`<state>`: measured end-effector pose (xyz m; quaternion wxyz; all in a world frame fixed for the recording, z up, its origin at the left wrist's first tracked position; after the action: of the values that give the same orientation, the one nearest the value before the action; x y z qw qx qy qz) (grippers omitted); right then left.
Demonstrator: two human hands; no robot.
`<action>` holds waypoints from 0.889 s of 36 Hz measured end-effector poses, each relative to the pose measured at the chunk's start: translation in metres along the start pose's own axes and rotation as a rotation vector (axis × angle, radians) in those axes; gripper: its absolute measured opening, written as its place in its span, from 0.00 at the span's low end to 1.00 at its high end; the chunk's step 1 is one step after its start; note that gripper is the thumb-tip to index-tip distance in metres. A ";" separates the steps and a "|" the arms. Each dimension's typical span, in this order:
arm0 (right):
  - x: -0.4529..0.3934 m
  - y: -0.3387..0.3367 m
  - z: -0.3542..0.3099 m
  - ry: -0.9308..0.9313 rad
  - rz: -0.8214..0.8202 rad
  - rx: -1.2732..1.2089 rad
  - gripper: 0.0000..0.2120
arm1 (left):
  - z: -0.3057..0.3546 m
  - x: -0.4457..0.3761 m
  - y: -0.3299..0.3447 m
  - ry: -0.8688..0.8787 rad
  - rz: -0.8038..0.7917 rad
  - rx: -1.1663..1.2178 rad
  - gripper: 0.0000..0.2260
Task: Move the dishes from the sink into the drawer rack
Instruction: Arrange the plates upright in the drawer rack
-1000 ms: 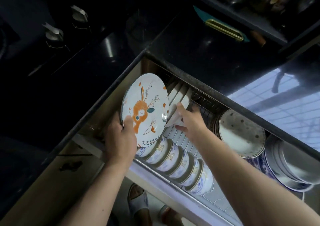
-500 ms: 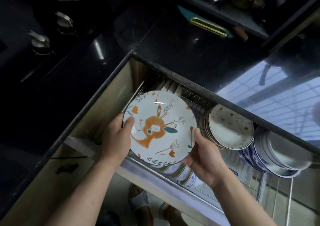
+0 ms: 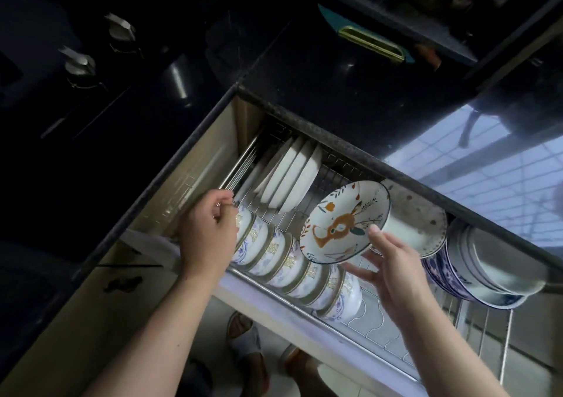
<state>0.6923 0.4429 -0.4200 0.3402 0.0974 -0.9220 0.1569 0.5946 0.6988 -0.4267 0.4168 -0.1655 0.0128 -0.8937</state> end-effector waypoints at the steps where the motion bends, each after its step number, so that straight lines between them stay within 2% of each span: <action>1: -0.006 0.005 0.001 0.016 0.020 -0.006 0.11 | -0.001 0.000 0.000 0.005 -0.001 -0.006 0.12; 5: -0.028 0.032 -0.004 0.023 0.068 0.037 0.12 | -0.004 -0.002 0.000 0.028 0.008 -0.010 0.12; 10: -0.049 0.067 -0.016 0.004 0.168 0.227 0.12 | -0.013 -0.003 0.000 0.096 -0.002 -0.049 0.11; 13: -0.063 0.080 -0.018 -0.048 0.177 0.271 0.05 | -0.018 -0.005 0.001 0.124 -0.025 -0.079 0.13; 14: -0.068 0.084 -0.018 -0.067 0.186 0.286 0.06 | -0.019 -0.006 0.001 0.132 -0.025 -0.078 0.14; 16: -0.081 0.092 -0.017 -0.087 0.207 0.332 0.10 | -0.022 -0.007 0.001 0.139 -0.019 -0.067 0.13; 21: -0.123 0.101 -0.005 -0.055 0.218 0.351 0.30 | -0.026 -0.010 0.002 0.124 -0.010 -0.035 0.13; 30: -0.169 0.107 0.017 -0.050 0.161 0.346 0.41 | -0.031 -0.011 0.002 0.129 -0.031 -0.015 0.12; 32: -0.168 0.108 0.020 -0.068 0.154 0.323 0.40 | -0.033 -0.013 0.002 0.135 -0.032 -0.016 0.12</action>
<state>0.7753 0.5490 -0.5693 0.2758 0.0852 -0.9004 0.3254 0.5933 0.7032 -0.4618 0.3994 -0.1084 0.0452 -0.9092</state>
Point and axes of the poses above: each hand's wrist, its own x-axis away from the middle knuckle, its own y-axis out of the palm, z = x × y, the point moved 1 cm from there along -x, towards the middle knuckle, and after that the axes turned 14 degrees about x, right-handed, at the moved point
